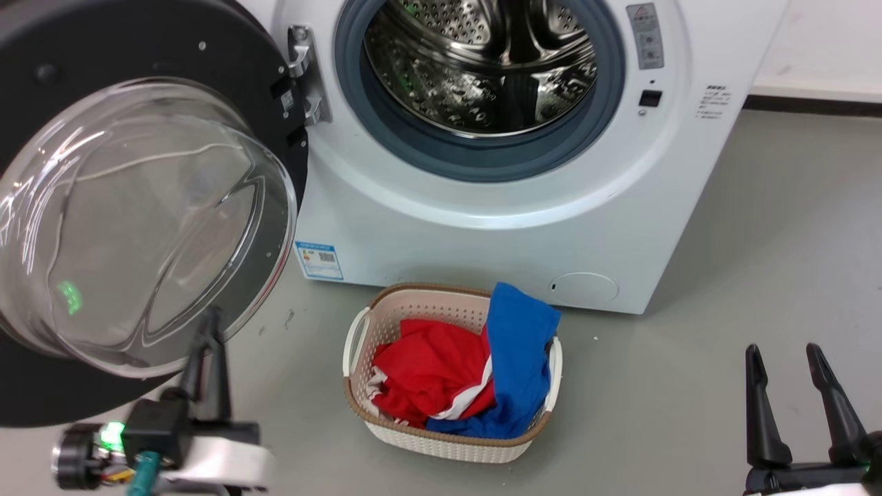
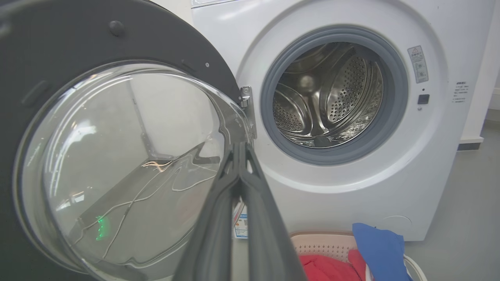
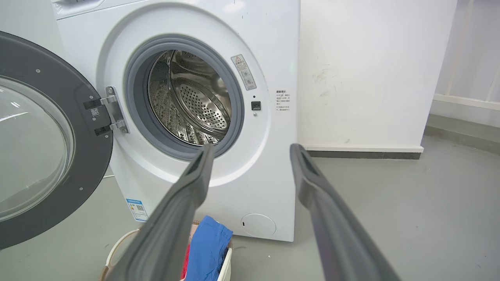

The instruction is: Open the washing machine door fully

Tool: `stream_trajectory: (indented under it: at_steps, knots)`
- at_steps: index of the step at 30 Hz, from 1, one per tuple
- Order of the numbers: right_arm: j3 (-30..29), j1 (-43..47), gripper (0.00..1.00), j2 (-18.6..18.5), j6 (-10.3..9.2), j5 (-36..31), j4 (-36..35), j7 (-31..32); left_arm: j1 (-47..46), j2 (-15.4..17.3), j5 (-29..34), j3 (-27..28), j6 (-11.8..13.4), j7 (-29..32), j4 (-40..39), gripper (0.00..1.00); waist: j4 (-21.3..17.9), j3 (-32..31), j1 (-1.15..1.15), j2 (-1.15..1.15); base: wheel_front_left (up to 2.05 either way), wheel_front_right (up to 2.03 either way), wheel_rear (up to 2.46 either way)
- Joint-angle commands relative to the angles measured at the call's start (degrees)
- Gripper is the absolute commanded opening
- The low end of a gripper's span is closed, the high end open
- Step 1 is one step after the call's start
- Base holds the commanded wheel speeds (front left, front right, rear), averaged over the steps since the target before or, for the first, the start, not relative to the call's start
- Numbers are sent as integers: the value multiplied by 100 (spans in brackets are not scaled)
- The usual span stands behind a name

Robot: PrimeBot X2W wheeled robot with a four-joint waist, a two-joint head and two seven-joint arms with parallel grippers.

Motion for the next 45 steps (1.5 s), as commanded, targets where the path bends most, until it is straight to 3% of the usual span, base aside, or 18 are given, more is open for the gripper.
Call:
stream_trajectory:
  at_steps: [1, 12, 13, 14, 15, 34, 35, 41, 45]
  knots:
    - [-5, 101, 100, 6, -1, 37, -26, -10, 127, -28, -25, -110, -22, 13, 59, 0, -80, -93, 0, -1, 0, 0, 0]
    - [-49, 419, 100, 6, 0, 146, 32, -10, 423, -103, 4, -698, -7, 13, 304, 0, -229, -264, 0, -1, 0, 0, 0]
    - [-51, 428, 100, 6, -1, 151, 41, -10, 436, -104, -17, -707, 12, 13, 303, 11, -235, -279, 0, -1, 0, 0, 0]
    - [-56, 444, 100, 6, 0, 162, 47, -10, 460, -109, -41, -725, 10, 13, 307, 48, -238, -292, 0, -1, 0, 0, 0]
    - [-73, 468, 100, 6, -1, 184, 60, -10, 474, -113, -38, -756, 12, 13, 283, 100, -237, -304, 0, -1, 0, 0, 0]
    - [-55, 512, 100, 6, 0, 264, 88, -10, 578, -152, -200, -880, 42, 13, 294, 100, -215, -323, 0, -1, 0, 0, 0]
    - [-51, 511, 0, 6, 0, 260, 92, -10, 586, -152, -172, -868, 65, 14, 306, 0, -217, -321, 0, -1, 0, 0, 0]
    - [-37, 499, 0, 10, -1, 279, 385, 43, 665, -159, -290, -882, 51, 6, 592, 0, -219, -320, 0, -1, 0, 0, 0]
    - [-7, 391, 0, -10, -1, 770, 461, 138, 603, -142, -822, -852, 28, 105, 623, 0, -239, -315, 0, -1, 0, 0, 0]
